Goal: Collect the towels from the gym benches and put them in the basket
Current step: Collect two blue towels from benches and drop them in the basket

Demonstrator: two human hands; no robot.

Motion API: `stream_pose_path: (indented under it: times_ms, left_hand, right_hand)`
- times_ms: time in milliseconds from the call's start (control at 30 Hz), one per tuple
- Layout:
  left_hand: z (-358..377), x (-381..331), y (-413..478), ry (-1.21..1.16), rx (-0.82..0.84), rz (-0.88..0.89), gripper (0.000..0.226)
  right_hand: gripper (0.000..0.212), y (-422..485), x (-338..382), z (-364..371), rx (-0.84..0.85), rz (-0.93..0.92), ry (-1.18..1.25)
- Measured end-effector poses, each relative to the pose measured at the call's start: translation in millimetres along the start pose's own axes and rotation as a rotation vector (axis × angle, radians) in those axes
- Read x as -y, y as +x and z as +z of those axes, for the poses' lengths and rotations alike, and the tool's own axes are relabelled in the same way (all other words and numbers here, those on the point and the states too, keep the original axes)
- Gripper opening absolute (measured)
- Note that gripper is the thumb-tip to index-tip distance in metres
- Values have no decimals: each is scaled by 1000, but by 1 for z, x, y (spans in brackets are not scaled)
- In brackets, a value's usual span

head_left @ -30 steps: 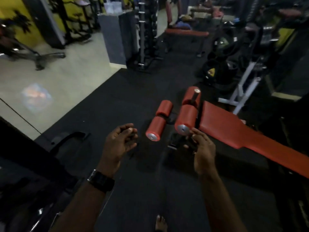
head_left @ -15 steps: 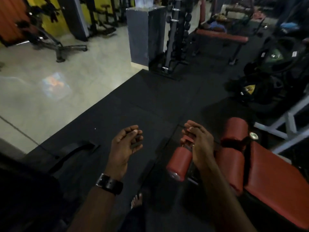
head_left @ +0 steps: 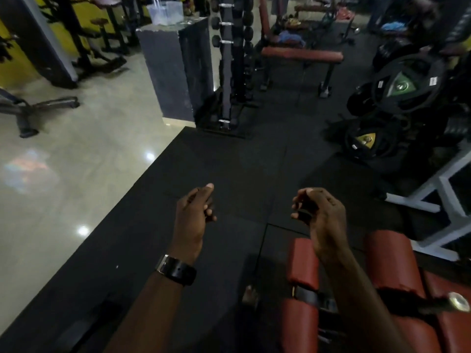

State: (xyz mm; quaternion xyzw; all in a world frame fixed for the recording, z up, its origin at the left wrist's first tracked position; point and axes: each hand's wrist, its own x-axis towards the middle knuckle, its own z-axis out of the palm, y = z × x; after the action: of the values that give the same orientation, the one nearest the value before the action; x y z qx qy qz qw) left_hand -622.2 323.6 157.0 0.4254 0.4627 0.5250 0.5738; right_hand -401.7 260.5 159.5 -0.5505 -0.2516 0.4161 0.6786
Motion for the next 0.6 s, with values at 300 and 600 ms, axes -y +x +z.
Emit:
stream_pose_path:
  times_ms: [300,600]
  left_hand:
    - [104,-17,254,64,21,-6,51]
    - [198,-1,466,89,113,19,42]
  right_hand:
    - [43,264,28,75,-78,-79,13]
    - [40,484,26,112,-108,-98,-119]
